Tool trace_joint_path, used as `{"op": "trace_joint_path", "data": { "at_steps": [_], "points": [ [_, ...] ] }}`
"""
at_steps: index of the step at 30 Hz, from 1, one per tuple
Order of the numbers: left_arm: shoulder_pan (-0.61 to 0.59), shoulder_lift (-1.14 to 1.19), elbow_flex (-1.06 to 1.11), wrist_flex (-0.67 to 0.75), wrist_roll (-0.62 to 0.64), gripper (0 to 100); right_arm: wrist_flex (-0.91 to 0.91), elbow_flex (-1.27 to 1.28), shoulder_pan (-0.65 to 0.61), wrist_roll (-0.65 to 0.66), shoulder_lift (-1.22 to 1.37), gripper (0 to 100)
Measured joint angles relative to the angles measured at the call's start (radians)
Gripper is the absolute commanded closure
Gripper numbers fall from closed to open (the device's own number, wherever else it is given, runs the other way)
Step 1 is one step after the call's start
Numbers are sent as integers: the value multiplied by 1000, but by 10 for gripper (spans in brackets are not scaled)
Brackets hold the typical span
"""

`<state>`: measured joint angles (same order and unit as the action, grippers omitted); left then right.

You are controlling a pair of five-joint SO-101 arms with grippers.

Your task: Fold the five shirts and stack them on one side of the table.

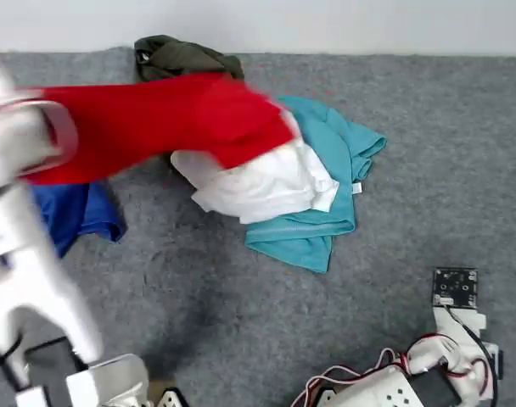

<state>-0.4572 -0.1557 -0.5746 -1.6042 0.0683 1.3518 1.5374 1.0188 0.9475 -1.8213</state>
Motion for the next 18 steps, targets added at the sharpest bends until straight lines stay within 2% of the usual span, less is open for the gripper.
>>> {"op": "trace_joint_path", "data": {
  "at_steps": [4, 7, 9, 12, 15, 18],
  "points": [
    [-301, 9, 35, 233, -63, 986, 0, 0, 0, 0, 0, 847],
    [-427, 75, 74, 381, -98, 983, 0, 0, 0, 0, 0, 847],
    [-474, 123, 87, 417, -112, 949, 0, 0, 0, 0, 0, 847],
    [-479, 193, 103, 397, -161, 838, 0, 0, 0, 0, 0, 847],
    [-431, 249, 103, 287, -232, 732, 0, -2, 0, 3, 0, 847],
    [-384, 279, 103, 172, -245, 705, 0, -2, 0, 6, 0, 847]
  ]
}}
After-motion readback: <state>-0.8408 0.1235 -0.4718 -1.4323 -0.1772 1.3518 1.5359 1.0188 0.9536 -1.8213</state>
